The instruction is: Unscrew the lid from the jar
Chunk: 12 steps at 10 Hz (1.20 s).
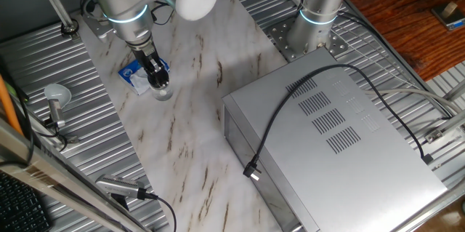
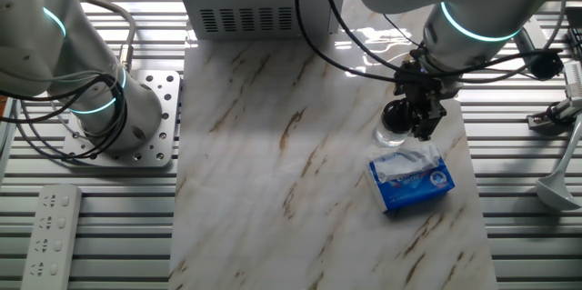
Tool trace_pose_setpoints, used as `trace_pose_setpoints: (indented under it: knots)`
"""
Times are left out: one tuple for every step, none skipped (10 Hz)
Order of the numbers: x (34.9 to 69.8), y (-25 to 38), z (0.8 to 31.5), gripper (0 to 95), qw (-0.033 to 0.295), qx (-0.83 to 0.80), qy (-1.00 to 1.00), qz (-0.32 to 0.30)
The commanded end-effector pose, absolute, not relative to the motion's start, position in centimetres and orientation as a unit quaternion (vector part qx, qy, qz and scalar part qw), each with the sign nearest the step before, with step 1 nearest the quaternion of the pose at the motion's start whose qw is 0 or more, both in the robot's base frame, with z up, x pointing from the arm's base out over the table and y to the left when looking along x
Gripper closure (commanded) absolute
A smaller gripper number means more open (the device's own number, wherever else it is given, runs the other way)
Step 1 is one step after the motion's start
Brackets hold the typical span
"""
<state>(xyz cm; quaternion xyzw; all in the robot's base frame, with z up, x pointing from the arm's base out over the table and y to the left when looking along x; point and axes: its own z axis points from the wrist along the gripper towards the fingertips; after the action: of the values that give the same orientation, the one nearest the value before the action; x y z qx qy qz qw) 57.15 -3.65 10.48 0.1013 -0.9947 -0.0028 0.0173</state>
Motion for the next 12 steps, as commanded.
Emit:
trace_pose_setpoints:
  knots:
    - [57.13,-3.65,10.48,19.0,0.014,0.101,-0.995,-0.001]
    - [57.13,-3.65,10.47,19.0,0.014,0.101,-0.995,-0.001]
    - [57.13,-3.65,10.47,19.0,0.014,0.101,-0.995,-0.001]
    - [57.13,-3.65,10.46,19.0,0.014,0.102,-0.995,-0.001]
    - [57.13,-3.66,10.39,19.0,0.014,0.103,-0.995,-0.001]
    - [57.14,-3.66,10.3,19.0,0.013,0.103,-0.995,-0.001]
    - [57.14,-3.66,10.23,19.0,0.013,0.103,-0.995,-0.001]
    - [57.14,-3.66,10.21,19.0,0.013,0.103,-0.995,-0.001]
    - [57.14,-3.66,10.19,19.0,0.013,0.103,-0.995,-0.001]
    - [57.15,-3.67,10.14,19.0,0.012,0.103,-0.995,-0.001]
    - [57.15,-3.67,10.12,38.0,0.013,0.102,-0.995,-0.001]
    - [57.15,-3.67,10.06,38.0,0.013,0.103,-0.995,-0.001]
